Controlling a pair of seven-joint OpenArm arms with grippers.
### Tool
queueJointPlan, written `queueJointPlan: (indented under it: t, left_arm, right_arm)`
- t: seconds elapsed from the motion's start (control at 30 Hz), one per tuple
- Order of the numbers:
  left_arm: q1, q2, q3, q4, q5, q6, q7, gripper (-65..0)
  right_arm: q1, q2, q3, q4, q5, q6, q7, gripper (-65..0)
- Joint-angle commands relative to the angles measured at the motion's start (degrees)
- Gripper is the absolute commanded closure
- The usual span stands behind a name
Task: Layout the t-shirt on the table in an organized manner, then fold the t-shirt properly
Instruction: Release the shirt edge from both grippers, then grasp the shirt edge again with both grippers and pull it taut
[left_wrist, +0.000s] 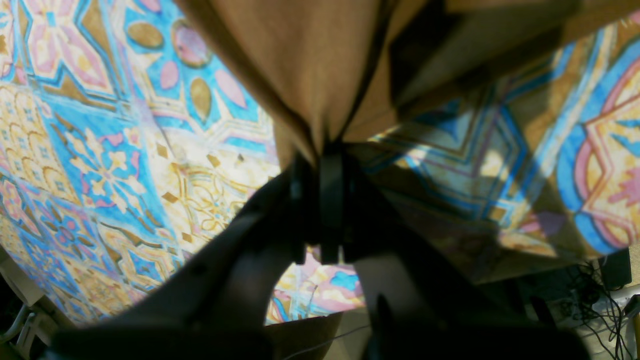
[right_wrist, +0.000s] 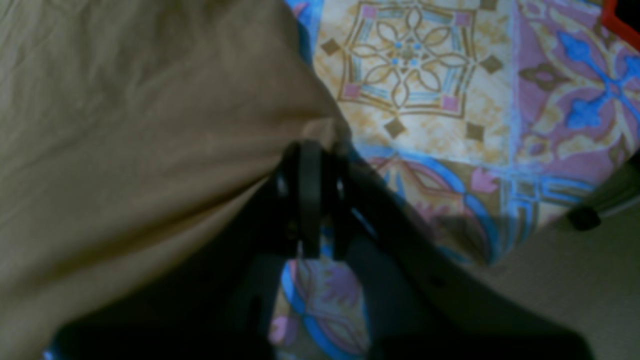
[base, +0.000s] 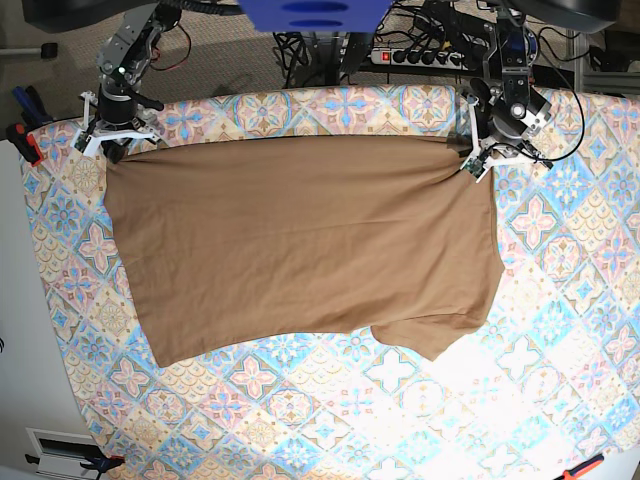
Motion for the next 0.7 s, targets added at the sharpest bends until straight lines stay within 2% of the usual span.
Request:
queueJointPlan:
  t: [0.0,0.13,0.3,0.5,0.67]
  left_arm:
    - [-0.3,0.0,0.2,0.2,-0.9,-0.7,0.8,0.0]
    - [-1.0,0.0,0.2,0.2,-0.8,-0.7,1.2,0.0]
    - [-5.1,-0.3,5.2,0.1,2.4,-0.7,10.7,0.0]
    - [-5.8,0.0,11.3,0.1,8.6,-0.7,10.9,0.0]
    - [-5.9,0.1,11.8,0.2,9.5,-0.7,10.9,0.0]
  right_arm:
    - [-0.2,0.3,0.2,0.5,-0.8,-0.7,-0.9,0.0]
    - [-0.2,0.3,0.2,0.5,-0.8,-0.7,-1.2,0.0]
    - [-0.1,0.4,0.2,0.5,-0.8,-0.7,-1.2,0.0]
    - [3.3,0.4,0.2,0.5,-1.0,-0.7,-1.2,0.0]
    - [5.0,0.5,0.2,0.5,-1.1,-0.7,-1.1,0.0]
